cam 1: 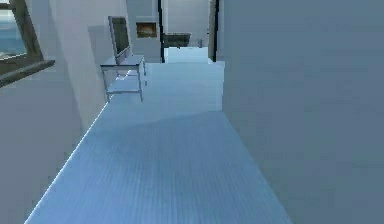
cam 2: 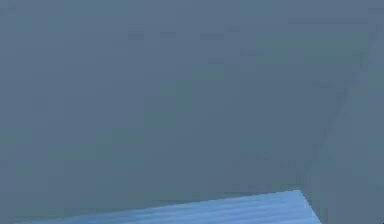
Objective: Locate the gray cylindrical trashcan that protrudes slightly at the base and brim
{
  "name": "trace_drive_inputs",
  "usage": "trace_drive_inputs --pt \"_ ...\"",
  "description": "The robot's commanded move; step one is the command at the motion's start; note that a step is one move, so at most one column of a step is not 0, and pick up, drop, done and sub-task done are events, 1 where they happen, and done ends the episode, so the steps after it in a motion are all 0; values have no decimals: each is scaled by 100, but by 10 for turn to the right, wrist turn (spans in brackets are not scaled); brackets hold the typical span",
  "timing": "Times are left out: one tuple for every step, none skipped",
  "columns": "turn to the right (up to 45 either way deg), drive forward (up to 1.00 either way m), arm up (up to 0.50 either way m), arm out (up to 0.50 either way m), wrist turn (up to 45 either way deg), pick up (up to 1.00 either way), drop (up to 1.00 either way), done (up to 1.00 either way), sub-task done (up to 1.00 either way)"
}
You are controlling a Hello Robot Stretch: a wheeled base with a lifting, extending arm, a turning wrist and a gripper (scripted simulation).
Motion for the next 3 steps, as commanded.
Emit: trace_drive_inputs --pt "0 100 0 0 0 0 0 0 0" --pt "0 100 0 0 0 0 0 0 0" --pt "0 100 0 0 0 0 0 0 0"
